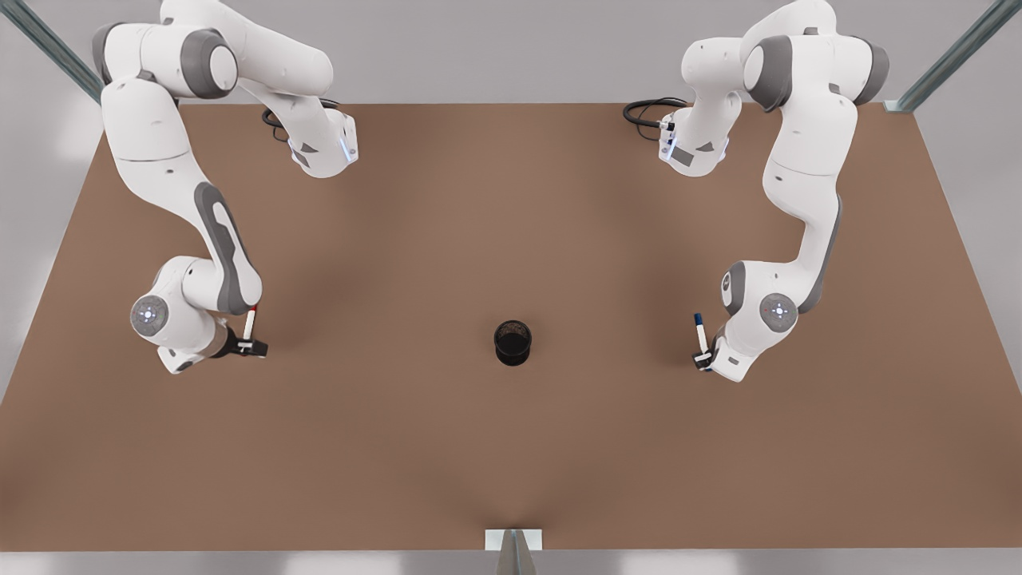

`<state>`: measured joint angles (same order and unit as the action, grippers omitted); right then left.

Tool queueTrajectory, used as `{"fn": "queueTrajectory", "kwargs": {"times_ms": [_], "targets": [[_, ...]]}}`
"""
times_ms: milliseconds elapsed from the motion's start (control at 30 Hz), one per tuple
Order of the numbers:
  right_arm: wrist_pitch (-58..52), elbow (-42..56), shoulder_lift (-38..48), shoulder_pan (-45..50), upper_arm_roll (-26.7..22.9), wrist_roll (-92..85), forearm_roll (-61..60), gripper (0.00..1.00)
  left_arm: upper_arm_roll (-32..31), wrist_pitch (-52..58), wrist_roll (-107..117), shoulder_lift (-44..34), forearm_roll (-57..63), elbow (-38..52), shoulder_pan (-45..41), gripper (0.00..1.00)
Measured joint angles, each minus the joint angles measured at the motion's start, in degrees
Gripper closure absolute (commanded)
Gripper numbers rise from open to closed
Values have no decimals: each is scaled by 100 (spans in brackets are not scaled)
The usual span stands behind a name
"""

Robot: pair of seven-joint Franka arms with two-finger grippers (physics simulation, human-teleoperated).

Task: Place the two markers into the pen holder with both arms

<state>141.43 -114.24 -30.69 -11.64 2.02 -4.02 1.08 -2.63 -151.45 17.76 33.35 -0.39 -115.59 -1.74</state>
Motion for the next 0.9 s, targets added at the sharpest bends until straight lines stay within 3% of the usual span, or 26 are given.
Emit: {"fn": "queueTrajectory", "kwargs": {"times_ms": [133, 400, 467, 533, 600, 733, 900], "targets": [[165, -84, 11, -25, 0, -48, 0, 1, 0, -11, -14, 0, 6, 0, 0, 78], [425, -656, 173, -182, 0, -133, 53, 1, 2, 109, 18, -144, 165, 168, 3, 79], [481, -674, 166, -187, 0, -150, 59, 12, -4, 397, 34, -311, 193, 428, -29, 79], [516, -679, 165, -183, 0, -169, 60, 31, -47, 874, 78, -539, 194, 793, -158, 79], [538, -680, 171, -181, 0, -183, 63, 42, -354, 1397, 170, -722, -32, 1327, -232, 79], [565, -680, 156, -180, 0, -209, 65, 47, -1185, 2520, 472, -787, -530, 2398, -301, 79], [579, -681, 141, -188, 0, -236, 65, 52, -1515, 3263, 1128, -758, -728, 3040, -1315, 79]]}}
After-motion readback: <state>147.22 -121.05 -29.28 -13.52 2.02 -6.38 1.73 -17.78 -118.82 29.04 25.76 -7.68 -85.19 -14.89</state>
